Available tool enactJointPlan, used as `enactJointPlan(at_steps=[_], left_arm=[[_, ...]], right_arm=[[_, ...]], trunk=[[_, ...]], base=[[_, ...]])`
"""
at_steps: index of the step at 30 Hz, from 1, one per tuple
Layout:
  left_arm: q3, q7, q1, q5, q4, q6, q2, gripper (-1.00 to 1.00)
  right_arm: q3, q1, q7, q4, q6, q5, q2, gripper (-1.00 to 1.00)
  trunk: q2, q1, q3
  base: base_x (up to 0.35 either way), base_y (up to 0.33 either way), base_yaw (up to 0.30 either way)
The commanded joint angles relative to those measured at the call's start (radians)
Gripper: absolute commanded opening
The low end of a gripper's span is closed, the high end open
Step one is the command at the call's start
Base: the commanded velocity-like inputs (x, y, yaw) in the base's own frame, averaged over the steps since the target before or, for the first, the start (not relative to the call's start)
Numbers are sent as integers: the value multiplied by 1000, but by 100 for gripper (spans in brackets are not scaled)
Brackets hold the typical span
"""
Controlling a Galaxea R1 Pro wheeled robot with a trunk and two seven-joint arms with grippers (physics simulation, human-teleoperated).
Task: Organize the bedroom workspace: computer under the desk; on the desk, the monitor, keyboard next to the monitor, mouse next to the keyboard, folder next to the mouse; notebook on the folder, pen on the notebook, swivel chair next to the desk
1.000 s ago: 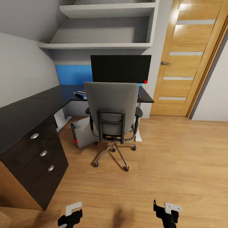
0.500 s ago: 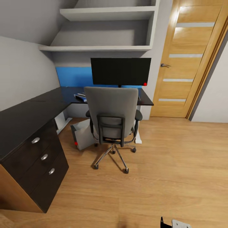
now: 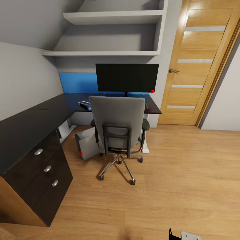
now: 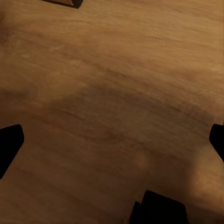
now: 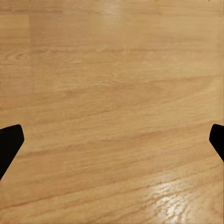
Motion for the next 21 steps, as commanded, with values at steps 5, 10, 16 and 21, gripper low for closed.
enactJointPlan(at_steps=[5, 10, 16, 21], left_arm=[[-9, 13, 77, 5, -1, -181, 0, 100], [-9, 14, 106, 5, -1, -309, -2, 100], [-6, 18, 130, 5, -1, -323, -47, 100], [-7, 20, 132, 4, -2, -196, -27, 100]], right_arm=[[8, -1, -6, 1, -1, 0, 0, 100], [8, -1, -6, 1, -1, 0, 0, 100], [8, -1, -6, 2, -1, -1, 0, 100], [8, -1, -6, 2, -1, 0, 0, 100]], trunk=[[35, -19, 15], [70, -39, 31], [112, -62, 49], [147, -81, 65]], base=[[0, 0, 0], [0, 0, 0], [0, 0, 0], [0, 0, 0]])
